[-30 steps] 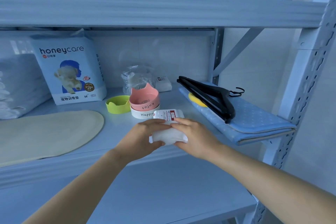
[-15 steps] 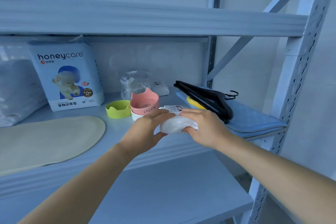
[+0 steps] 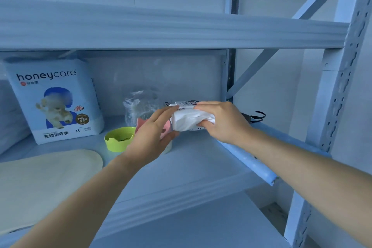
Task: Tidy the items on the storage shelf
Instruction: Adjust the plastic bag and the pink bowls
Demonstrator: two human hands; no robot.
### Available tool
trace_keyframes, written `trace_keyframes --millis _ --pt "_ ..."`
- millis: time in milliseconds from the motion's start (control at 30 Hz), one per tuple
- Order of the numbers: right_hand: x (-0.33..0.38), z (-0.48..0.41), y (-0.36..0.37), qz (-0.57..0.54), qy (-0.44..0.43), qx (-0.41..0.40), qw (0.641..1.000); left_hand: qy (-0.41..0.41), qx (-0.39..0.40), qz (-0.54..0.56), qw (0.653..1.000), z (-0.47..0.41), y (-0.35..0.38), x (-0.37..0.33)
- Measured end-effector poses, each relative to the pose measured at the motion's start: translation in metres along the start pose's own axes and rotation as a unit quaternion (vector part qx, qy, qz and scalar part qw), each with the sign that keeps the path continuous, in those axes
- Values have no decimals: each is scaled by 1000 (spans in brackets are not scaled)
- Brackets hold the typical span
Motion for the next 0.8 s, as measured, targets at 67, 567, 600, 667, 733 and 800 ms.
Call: trace_keyframes --millis 67,567,600,667,733,800 --pt "-12 -14 11 -5 -9 15 1000 3 12 6 1000 -14 6 11" --pt "-119 -134 110 -22 -22 31 999 -56 73 -238 967 -128 42 166" --pt "-124 -138 117 -23 -20 34 999 -59 84 -246 964 -131 47 174" --pt "-128 -146 130 -17 -19 44 999 -64 110 -249 960 -138 58 190" --pt "-130 -152 143 -16 -12 58 998 -74 144 -254 953 -141 70 207" --pt "-133 -156 156 -8 -5 71 997 -86 179 -273 941 -141 78 222"
Point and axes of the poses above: each hand's wrist, its own z-axis away from the middle knuckle, its own y-axis out of the palm, x = y × z, the point moved 5 cm from there along -z, towards the middle knuckle, and after that the axes turned 10 degrees about -x, right-handed, at the moved point
